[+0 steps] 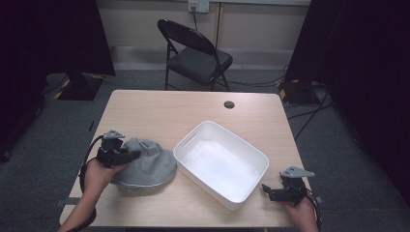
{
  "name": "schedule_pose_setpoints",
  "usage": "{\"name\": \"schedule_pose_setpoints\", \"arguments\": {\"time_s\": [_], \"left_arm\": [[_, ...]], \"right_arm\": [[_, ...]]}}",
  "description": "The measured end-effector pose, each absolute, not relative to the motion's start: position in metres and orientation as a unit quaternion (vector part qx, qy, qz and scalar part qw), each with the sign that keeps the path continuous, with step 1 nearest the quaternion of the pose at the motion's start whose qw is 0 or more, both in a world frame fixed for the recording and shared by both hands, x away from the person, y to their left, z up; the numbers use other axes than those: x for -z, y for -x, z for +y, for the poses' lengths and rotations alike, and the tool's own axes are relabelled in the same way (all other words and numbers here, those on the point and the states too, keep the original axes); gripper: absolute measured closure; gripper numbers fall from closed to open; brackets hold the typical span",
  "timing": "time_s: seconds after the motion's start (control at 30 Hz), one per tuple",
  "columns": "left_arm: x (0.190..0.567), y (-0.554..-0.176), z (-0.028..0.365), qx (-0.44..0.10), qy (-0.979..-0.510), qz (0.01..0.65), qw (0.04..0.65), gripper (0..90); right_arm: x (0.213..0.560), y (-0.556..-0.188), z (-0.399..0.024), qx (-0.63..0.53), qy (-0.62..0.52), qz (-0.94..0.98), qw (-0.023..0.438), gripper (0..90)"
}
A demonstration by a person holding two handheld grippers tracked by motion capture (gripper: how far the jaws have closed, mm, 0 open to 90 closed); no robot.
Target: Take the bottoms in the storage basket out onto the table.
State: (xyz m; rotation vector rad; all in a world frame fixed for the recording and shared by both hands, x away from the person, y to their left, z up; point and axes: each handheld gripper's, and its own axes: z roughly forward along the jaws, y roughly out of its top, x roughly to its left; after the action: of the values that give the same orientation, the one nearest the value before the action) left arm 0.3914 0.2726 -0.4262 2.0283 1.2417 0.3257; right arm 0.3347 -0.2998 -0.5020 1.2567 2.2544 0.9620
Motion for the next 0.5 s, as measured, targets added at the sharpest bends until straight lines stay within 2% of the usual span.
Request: {"name": "schedule_pose_setpoints", "arguments": {"time_s": [0.4, 0.5], "left_arm": [[0.449, -0.375, 0.269, -0.146, -0.793, 0.456, 0.377, 61.8], [0.453, -0.372, 0.269, -0.156, -0.797, 0.442, 0.381, 52.1]], "right_arm": [[0.502, -0.335, -0.3, -0.343, -0.448, 0.803, 0.192, 10.3], [0.502, -0.335, -0.3, -0.343, -0.448, 0.803, 0.192, 10.3]]}}
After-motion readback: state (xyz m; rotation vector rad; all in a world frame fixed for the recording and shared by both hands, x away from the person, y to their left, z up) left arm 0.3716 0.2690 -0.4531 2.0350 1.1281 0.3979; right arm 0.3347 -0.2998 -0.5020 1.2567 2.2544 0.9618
